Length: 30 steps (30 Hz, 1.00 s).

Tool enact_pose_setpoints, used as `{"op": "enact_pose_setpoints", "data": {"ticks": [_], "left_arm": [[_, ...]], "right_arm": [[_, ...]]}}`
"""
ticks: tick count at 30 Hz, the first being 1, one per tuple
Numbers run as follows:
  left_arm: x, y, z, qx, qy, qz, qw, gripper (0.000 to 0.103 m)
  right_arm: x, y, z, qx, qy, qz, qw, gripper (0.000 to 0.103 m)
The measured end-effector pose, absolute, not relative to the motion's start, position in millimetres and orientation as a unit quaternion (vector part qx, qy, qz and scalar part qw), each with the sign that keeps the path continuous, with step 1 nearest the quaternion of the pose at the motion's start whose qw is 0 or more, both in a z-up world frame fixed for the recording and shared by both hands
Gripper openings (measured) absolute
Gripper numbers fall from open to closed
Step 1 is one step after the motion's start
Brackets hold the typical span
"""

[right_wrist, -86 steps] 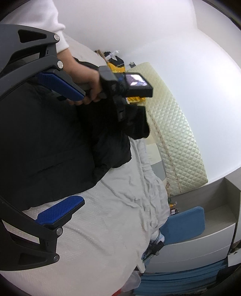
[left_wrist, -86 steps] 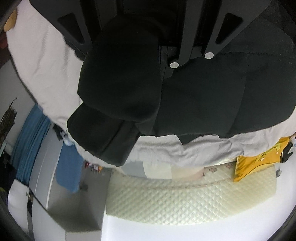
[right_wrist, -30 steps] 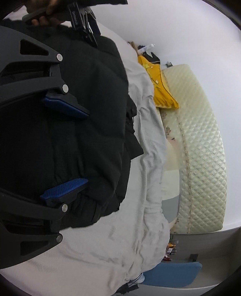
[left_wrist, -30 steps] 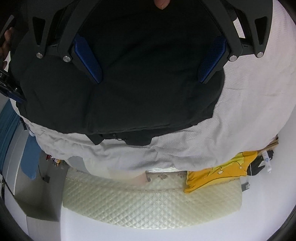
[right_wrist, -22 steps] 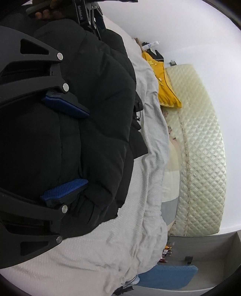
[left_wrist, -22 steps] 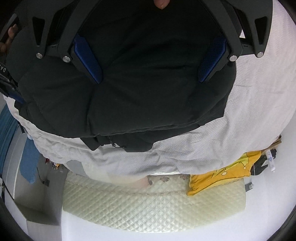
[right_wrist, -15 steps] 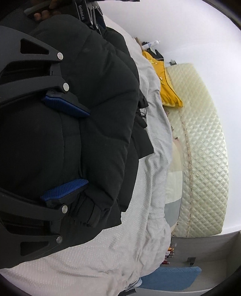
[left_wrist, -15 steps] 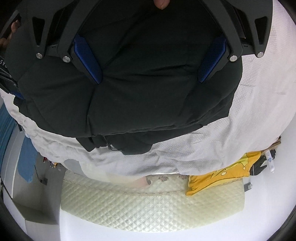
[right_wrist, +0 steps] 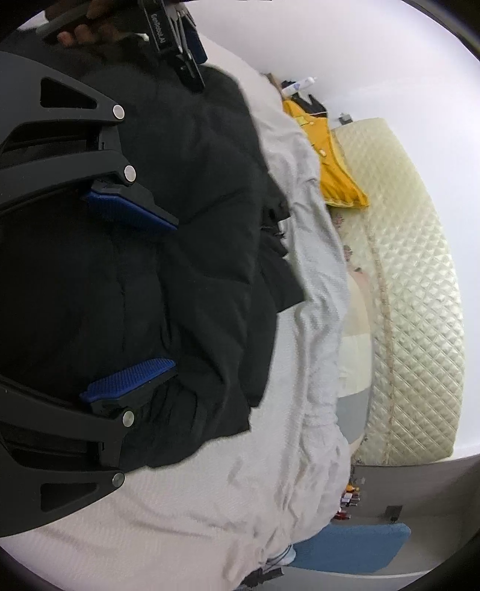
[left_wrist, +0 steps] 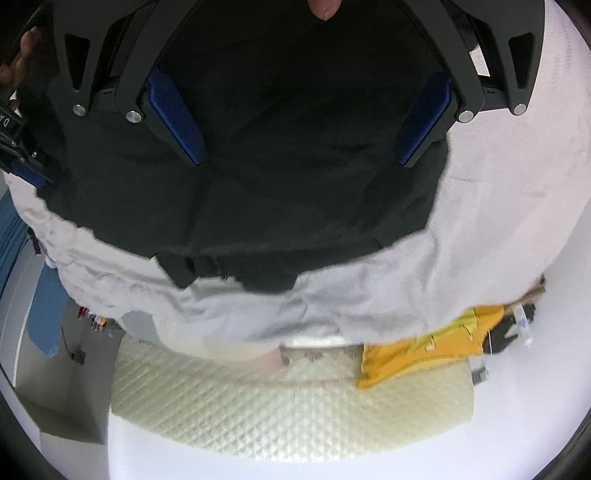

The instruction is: Fold large clothes

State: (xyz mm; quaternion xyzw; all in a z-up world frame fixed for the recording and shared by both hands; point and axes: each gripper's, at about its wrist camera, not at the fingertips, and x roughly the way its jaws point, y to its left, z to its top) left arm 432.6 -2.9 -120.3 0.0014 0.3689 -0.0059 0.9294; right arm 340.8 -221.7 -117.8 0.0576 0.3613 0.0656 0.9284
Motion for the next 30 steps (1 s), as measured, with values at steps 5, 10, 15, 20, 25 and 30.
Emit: {"op": "enact_pose_setpoints", "data": {"ticks": [5,10,15,20,25,30], "left_arm": [[396,-6,-63,-0.009,0.347,-0.014,0.938,0.103],[348,-10,2,-0.008,0.310,-0.017,0.951,0.103],[294,-12,60,-0.009,0.279,-0.020,0.960,0.103],[239,-13,105,-0.002,0.253,-0.025,0.967,0.103],[181,-8,138,0.001,0.238,-0.024,0.971,0.103],[121,1,142,0.009,0.221,-0.022,0.975,0.103]], "right_arm": [[308,-230,-61,0.066,0.332,0.058,0.939,0.070],[269,-229,2,0.055,0.295,0.058,0.952,0.073],[218,-222,67,0.049,0.245,0.068,0.966,0.076],[172,-217,116,0.040,0.210,0.070,0.974,0.078],[124,-216,150,0.040,0.184,0.069,0.980,0.079],[80,-213,161,0.026,0.169,0.054,0.984,0.079]]}}
